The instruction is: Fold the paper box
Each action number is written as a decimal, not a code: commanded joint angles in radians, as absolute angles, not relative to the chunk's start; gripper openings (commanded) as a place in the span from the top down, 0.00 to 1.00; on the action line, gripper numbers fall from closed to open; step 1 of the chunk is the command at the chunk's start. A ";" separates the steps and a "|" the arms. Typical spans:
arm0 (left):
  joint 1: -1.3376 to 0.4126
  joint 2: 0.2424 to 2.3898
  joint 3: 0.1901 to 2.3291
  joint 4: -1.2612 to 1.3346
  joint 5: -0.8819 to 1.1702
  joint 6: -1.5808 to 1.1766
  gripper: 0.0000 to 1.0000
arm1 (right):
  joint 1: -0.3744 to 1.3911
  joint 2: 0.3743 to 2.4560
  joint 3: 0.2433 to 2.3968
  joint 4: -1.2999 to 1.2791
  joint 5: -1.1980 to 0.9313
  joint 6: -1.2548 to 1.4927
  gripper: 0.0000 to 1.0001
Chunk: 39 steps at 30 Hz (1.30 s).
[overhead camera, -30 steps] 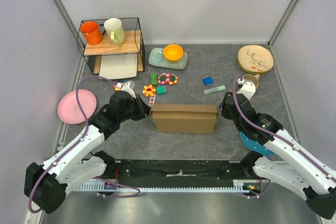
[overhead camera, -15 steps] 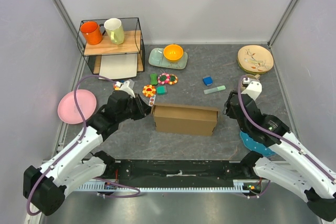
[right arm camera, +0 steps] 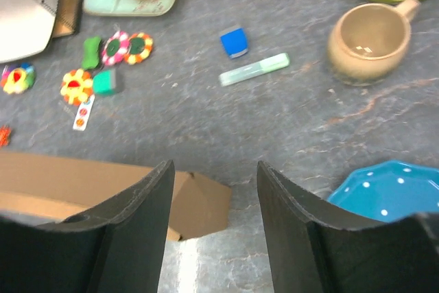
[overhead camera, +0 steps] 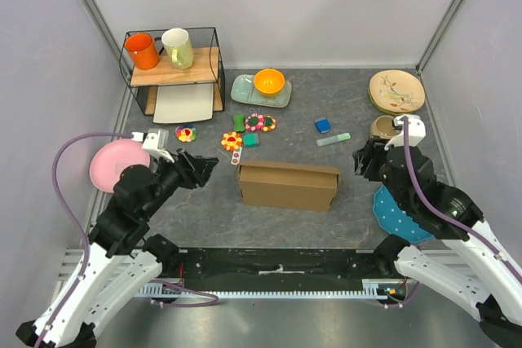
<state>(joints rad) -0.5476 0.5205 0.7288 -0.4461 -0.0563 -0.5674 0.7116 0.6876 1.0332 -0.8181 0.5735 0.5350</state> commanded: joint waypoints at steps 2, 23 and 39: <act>-0.551 0.494 0.693 -0.357 0.188 -0.307 0.36 | 0.718 0.695 1.039 -0.762 0.322 0.430 0.41; -0.551 0.735 0.709 -0.365 0.267 0.112 0.43 | 0.718 0.658 1.045 -0.772 0.259 0.399 0.39; -0.551 0.827 0.710 -0.278 0.267 0.109 0.73 | 0.718 0.640 1.009 -0.775 0.247 0.408 0.39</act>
<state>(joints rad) -0.5476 0.8257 0.7128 -0.3359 0.2638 0.0723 0.7147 0.6540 1.0214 -0.8017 0.2577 0.4145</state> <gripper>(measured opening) 0.312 0.609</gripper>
